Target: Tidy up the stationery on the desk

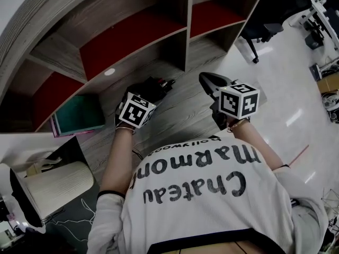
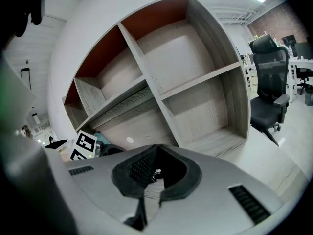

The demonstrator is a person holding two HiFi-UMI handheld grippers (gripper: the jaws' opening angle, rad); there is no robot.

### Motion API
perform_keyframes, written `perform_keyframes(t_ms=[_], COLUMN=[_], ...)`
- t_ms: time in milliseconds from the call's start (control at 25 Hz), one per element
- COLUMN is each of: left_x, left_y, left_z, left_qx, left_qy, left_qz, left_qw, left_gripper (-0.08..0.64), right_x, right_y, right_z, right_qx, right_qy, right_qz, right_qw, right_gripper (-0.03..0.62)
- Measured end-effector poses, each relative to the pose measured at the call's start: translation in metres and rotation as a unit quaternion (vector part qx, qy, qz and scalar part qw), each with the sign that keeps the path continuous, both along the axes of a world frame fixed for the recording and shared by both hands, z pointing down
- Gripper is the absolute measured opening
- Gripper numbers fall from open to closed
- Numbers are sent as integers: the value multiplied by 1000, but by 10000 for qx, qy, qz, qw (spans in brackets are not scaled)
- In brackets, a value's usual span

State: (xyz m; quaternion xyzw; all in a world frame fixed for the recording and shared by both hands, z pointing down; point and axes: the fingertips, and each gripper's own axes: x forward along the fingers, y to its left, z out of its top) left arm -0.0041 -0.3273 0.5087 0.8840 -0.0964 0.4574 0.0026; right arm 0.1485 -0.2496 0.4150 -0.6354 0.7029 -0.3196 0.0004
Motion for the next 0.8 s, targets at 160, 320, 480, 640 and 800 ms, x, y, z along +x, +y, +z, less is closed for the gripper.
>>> perform_keyframes(t_ms=[160, 320, 480, 640, 800], left_x=[5, 12, 17, 22, 29], left_y=[-7, -15, -20, -20, -22], left_z=[13, 23, 29, 34, 34], left_qx=[67, -41, -218, -312, -368], left_qy=[-402, -560, -717, -860, -833], left_qz=[341, 366, 300, 377, 432], left_qw=[9986, 9978, 9967, 9951, 9949], left_gripper=[380, 382, 383, 382, 383], right_x=[5, 11, 15, 18, 23], right_y=[5, 9, 11, 16, 18], right_z=[3, 5, 8, 10, 11], right_qx=[-34, -52, -74, -104, -132], right_qy=[-23, -47, -74, -87, -96], right_qz=[59, 154, 233, 291, 326], right_qw=[10000, 9999, 9997, 9995, 9993], right_gripper=[17, 17, 17, 17, 17])
